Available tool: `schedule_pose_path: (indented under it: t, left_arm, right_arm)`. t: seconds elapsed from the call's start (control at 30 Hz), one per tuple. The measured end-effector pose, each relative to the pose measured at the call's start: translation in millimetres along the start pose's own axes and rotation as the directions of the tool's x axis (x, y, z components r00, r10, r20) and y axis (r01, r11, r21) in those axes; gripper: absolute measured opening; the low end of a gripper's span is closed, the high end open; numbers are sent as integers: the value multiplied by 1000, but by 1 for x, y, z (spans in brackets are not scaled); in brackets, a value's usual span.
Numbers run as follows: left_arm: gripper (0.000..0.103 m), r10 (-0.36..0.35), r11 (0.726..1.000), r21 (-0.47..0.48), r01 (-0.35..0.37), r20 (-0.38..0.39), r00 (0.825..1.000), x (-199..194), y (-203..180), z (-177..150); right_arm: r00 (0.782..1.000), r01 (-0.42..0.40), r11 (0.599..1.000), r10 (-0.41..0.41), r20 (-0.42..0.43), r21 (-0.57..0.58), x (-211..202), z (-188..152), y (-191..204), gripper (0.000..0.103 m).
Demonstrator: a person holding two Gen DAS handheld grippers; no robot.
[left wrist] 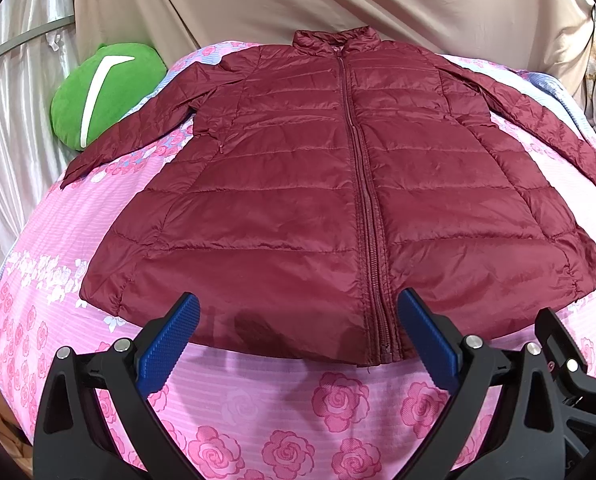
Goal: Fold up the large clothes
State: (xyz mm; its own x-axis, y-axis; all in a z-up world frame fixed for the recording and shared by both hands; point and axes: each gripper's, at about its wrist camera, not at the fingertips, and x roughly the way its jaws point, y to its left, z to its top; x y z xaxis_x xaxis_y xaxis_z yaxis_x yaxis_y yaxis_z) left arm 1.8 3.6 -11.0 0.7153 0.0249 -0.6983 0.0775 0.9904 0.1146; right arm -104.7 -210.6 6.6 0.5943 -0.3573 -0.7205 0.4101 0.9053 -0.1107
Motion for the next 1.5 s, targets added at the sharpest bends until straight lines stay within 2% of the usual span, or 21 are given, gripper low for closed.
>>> schedule_pose_path:
  t: [1.5]
  left_arm:
    - [96,9,1000,6,-9,-3,1000,3,4,-1]
  right_arm:
    - [1000,1,1000,-1,-6,0,6,-3,0,98]
